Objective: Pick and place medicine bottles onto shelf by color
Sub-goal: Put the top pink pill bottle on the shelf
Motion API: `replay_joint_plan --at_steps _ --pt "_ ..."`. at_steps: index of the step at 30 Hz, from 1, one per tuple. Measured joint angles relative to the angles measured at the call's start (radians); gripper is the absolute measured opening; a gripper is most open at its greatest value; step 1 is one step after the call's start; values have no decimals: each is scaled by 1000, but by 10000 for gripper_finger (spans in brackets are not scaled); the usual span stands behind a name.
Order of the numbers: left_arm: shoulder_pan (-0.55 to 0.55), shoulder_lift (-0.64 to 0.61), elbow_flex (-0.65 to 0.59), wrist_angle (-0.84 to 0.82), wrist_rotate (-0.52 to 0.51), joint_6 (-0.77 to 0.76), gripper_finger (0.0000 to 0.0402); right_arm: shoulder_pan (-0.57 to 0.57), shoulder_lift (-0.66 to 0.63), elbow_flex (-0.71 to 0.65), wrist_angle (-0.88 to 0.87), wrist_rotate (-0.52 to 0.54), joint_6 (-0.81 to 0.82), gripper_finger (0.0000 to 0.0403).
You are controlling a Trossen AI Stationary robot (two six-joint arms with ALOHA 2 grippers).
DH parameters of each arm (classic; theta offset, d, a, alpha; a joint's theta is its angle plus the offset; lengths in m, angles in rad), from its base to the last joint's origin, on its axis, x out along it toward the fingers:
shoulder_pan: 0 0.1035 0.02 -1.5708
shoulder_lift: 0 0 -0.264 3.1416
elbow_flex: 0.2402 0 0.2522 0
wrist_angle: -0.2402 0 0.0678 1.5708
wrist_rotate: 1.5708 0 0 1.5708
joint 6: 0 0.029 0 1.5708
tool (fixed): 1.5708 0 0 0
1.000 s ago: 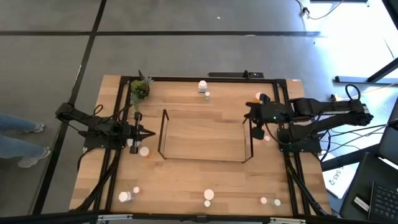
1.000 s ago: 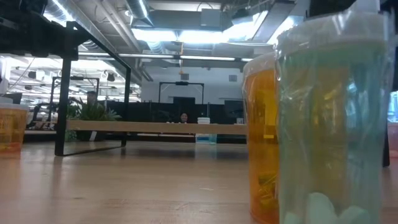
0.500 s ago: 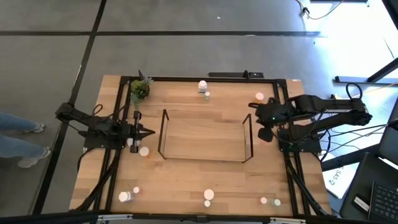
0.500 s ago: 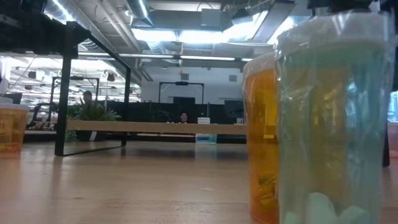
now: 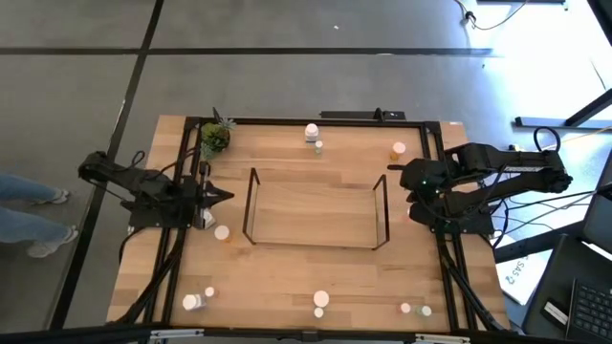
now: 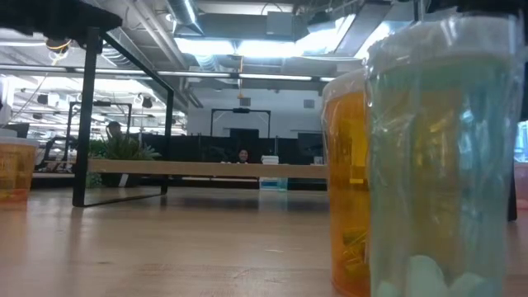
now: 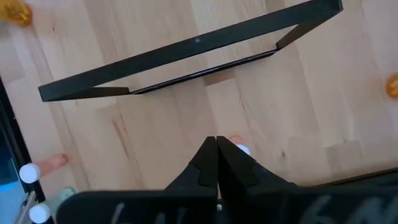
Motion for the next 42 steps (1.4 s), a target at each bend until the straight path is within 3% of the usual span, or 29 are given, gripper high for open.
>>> replay_joint_plan --at_steps 6,10,14,21,25,31,36,42 --pt "0 168 144 -86 -5 -21 0 0 0 0 0 0 35 29" --pt "0 279 241 -157 -5 -116 0 0 2 0 0 -5 68 56" --pt "0 399 342 -274 -5 -193 0 0 3 0 -6 -28 74 90" --pt "0 568 479 -344 3 -195 0 0 3 -4 -73 -28 39 156" --pt "0 611 507 -345 3 -196 0 19 3 -5 -81 -27 -35 176" --pt "0 633 511 -346 49 -227 0 75 3 -5 -76 -26 -43 173" --pt "0 632 511 -346 84 -250 0 140 2 -14 -62 27 17 169" --pt "0 632 511 -346 86 -244 0 182 -3 -155 -17 16 128 169"
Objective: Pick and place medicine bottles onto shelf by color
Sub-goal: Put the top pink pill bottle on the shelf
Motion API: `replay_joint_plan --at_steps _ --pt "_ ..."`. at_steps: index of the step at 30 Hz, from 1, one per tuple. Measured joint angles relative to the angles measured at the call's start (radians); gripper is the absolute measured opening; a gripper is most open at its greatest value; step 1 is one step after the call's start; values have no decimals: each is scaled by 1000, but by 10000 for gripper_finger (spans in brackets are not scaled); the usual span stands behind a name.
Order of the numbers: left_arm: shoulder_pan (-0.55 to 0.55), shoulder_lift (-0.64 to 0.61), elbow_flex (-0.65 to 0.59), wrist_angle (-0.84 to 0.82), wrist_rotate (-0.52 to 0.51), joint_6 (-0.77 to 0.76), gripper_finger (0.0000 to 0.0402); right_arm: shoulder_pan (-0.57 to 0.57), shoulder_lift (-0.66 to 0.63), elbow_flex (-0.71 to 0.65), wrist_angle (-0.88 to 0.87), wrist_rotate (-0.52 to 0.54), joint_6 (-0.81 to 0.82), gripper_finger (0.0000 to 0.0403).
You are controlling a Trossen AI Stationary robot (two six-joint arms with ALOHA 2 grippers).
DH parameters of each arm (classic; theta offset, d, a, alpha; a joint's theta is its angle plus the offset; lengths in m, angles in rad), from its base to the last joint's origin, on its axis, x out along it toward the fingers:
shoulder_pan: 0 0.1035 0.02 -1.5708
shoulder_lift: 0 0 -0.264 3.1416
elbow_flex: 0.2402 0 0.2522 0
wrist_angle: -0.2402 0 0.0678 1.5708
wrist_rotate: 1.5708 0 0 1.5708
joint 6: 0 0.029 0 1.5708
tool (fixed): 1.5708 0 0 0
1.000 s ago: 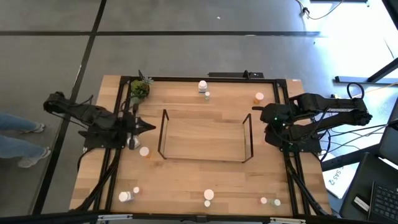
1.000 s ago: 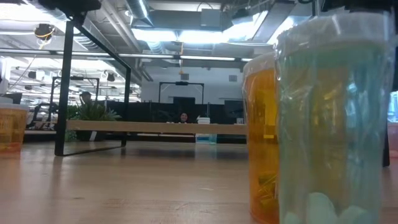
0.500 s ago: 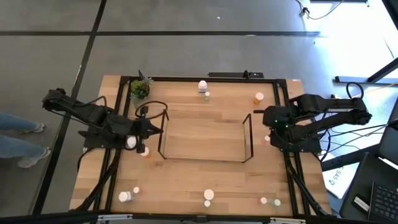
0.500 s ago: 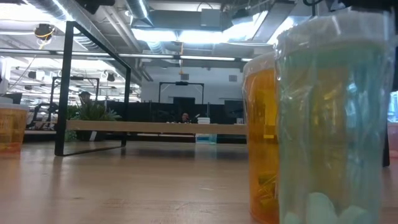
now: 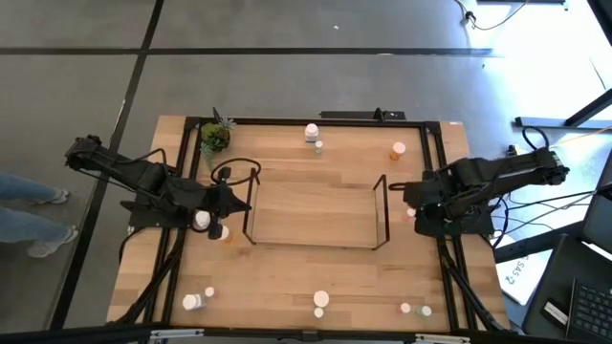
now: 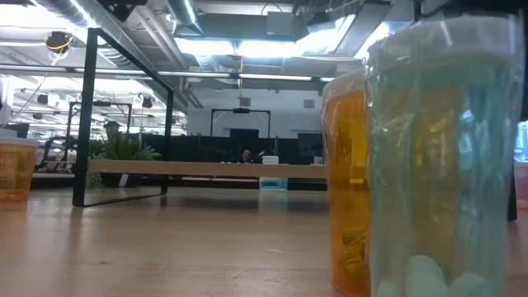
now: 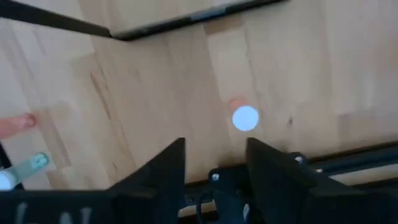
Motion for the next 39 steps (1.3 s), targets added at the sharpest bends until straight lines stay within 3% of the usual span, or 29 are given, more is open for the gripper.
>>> replay_joint_plan --at_steps 12,30,39 --pt "0 0 0 1 0 20 0 11 1 -250 142 -15 33 168" --pt "0 0 0 -18 0 21 0 9 1 -251 188 14 56 171" --pt "0 0 0 -18 0 21 0 9 1 -251 182 33 1 225"
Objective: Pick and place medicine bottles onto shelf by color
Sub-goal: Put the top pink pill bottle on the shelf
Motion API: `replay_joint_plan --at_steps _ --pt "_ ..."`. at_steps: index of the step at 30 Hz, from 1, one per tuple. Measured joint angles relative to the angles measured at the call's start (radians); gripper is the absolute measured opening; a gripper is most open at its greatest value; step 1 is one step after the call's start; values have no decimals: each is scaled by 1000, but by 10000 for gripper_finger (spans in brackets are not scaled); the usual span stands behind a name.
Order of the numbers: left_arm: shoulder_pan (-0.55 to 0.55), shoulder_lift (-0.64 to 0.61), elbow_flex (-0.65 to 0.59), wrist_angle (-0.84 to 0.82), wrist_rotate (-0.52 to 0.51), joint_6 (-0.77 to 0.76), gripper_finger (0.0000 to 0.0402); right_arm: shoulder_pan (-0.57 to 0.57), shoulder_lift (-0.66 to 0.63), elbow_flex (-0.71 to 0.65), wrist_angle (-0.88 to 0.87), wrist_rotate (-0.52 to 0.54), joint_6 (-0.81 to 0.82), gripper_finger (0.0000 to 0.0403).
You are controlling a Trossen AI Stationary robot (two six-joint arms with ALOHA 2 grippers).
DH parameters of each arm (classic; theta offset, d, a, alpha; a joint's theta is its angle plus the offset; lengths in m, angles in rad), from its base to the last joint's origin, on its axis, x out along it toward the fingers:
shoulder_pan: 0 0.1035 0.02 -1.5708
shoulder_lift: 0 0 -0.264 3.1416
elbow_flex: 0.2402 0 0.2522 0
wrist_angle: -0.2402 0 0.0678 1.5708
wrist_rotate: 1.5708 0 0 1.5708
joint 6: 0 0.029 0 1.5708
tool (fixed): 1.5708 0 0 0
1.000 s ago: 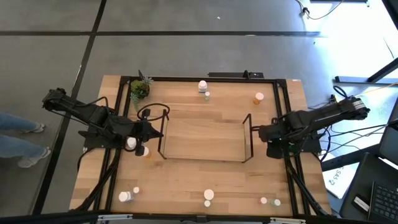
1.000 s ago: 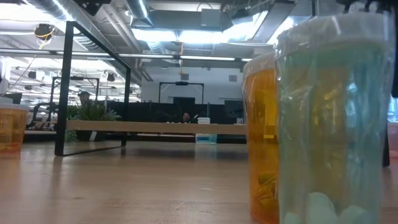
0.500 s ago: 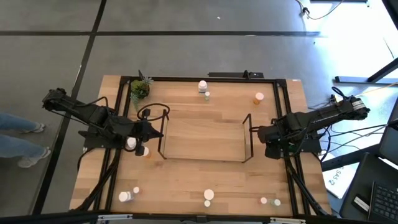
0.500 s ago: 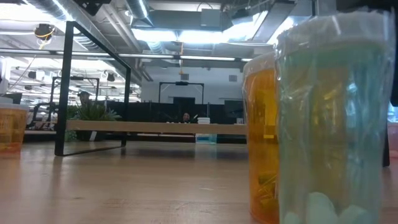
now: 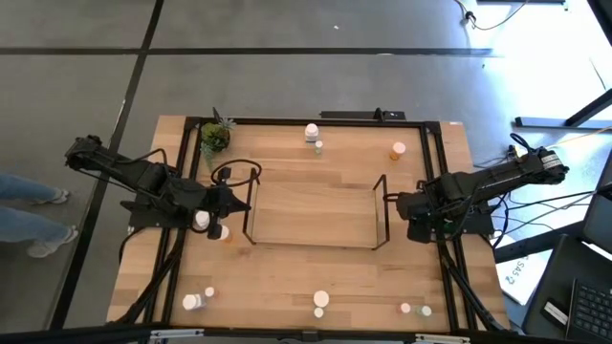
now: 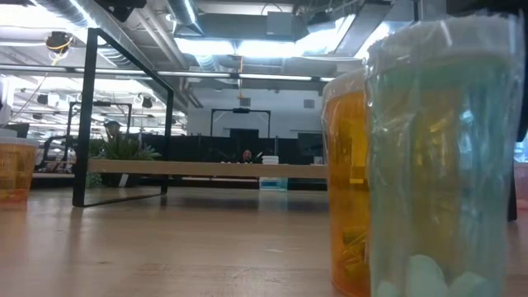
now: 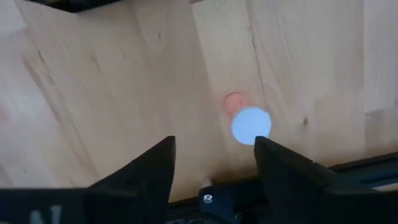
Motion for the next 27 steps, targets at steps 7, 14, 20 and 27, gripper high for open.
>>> replay_joint_plan --at_steps 7,14,20,27 --pt "0 0 0 0 0 0 0 0 0 -43 43 14 2 236" --pt "0 0 0 0 0 0 0 -1 0 -68 76 94 82 223" --pt "0 0 0 0 0 0 0 -1 0 -68 76 94 81 221" --pt "0 0 0 0 0 -1 0 -1 0 -69 76 102 81 221"
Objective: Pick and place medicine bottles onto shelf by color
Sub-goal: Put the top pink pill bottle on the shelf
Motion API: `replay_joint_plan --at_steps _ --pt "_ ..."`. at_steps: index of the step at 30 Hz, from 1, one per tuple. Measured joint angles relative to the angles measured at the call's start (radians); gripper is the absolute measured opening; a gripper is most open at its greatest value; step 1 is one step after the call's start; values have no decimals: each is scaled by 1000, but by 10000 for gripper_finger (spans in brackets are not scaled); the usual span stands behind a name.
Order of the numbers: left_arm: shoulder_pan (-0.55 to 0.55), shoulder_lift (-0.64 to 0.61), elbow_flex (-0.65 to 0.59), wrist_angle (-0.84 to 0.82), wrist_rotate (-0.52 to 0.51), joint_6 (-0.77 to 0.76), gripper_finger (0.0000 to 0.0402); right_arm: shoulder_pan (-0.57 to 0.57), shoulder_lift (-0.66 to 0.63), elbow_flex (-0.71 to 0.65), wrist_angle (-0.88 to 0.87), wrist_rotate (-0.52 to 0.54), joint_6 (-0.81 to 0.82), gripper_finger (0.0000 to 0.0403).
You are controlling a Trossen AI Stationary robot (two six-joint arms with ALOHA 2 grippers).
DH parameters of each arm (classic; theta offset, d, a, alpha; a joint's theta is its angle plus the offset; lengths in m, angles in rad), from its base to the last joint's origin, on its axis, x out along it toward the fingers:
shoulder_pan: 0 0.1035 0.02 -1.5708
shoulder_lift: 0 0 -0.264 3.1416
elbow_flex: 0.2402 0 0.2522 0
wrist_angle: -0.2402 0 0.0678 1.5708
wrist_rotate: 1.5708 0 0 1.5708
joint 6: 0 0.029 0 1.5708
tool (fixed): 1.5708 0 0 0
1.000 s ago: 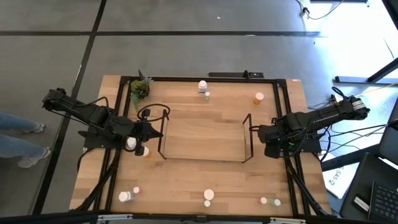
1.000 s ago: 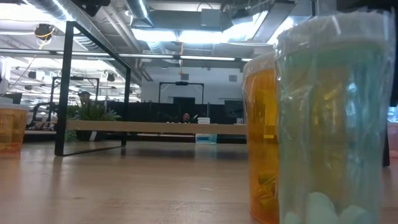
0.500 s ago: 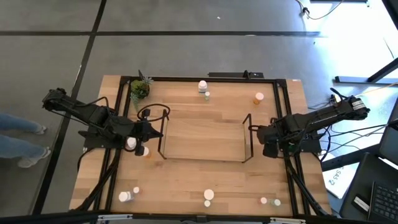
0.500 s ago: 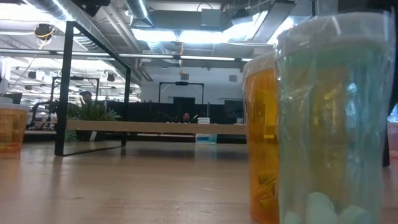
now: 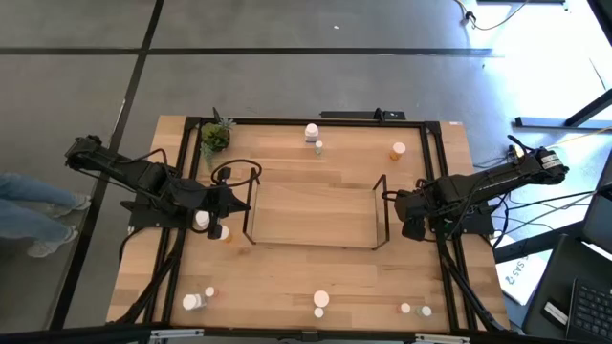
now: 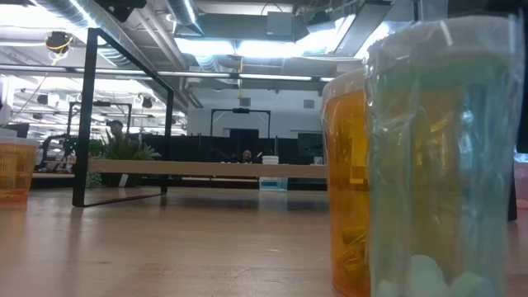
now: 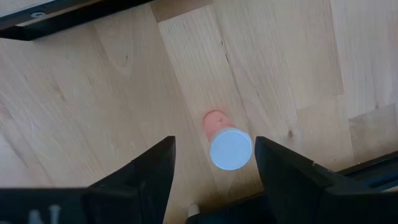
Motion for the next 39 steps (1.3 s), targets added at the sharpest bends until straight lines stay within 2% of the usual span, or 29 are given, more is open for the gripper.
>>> replay_joint_plan --at_steps 15,21,28,31,35,39 --pt "0 1 0 0 0 0 0 0 0 0 0 0 34 221" --pt "0 1 0 0 0 0 0 1 0 10 -1 -55 86 221" --pt "0 1 0 0 0 1 0 0 -21 67 -28 -6 143 221" --pt "0 1 0 0 0 1 0 0 -46 100 -106 35 238 221" --pt "0 1 0 0 0 1 0 0 -82 105 -216 42 517 221" --pt "0 1 0 0 0 1 0 0 -93 104 -205 26 661 221"
